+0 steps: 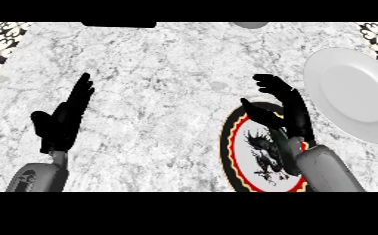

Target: Pick the eggplant from the plate and place it in the plate

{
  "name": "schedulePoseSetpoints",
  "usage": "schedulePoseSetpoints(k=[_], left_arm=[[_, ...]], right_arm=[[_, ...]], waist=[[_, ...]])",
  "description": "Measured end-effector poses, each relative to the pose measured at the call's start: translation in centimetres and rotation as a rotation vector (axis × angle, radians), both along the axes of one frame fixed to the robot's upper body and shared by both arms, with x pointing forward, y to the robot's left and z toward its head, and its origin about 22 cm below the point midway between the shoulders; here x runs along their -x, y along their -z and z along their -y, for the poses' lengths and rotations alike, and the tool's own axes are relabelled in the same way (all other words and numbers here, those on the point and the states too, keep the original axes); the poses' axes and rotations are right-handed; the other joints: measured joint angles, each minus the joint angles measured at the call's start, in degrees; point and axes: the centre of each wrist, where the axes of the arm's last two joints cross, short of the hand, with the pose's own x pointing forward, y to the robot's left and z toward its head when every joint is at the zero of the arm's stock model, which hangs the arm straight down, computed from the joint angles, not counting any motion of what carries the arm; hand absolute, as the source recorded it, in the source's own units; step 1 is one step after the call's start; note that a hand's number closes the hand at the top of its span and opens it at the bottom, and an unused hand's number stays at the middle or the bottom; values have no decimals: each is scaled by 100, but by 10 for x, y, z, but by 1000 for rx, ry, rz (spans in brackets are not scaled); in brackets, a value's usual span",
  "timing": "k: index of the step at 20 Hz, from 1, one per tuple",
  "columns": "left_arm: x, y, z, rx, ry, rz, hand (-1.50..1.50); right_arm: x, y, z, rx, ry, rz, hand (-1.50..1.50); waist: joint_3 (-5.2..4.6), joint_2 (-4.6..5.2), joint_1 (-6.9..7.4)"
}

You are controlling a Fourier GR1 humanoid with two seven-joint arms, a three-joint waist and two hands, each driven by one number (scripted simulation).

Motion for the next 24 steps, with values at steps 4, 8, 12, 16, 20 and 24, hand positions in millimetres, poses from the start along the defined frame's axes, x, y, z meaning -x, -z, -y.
schedulePoseSetpoints(k=[4,8,12,16,20,24], left_arm=[[15,16,-8,-5,16,-1,0],[22,22,-14,-6,19,-1,0],[26,23,-20,-7,22,4,0],[22,23,-19,-7,19,6,0],[20,20,-18,-7,22,10,0],[21,21,-21,-7,30,8,0]], right_arm=[[23,16,-34,75,51,69,-150],[42,9,-38,185,90,97,-150],[52,-11,-37,282,138,97,-150],[57,-30,-27,421,124,-16,-150],[61,-45,-19,548,72,-174,-150],[64,-61,-18,629,7,-313,-150]], waist=[[29,-7,-93],[38,-16,-157],[41,-19,-185],[37,-24,-211],[38,-20,-197],[39,-13,-177]])
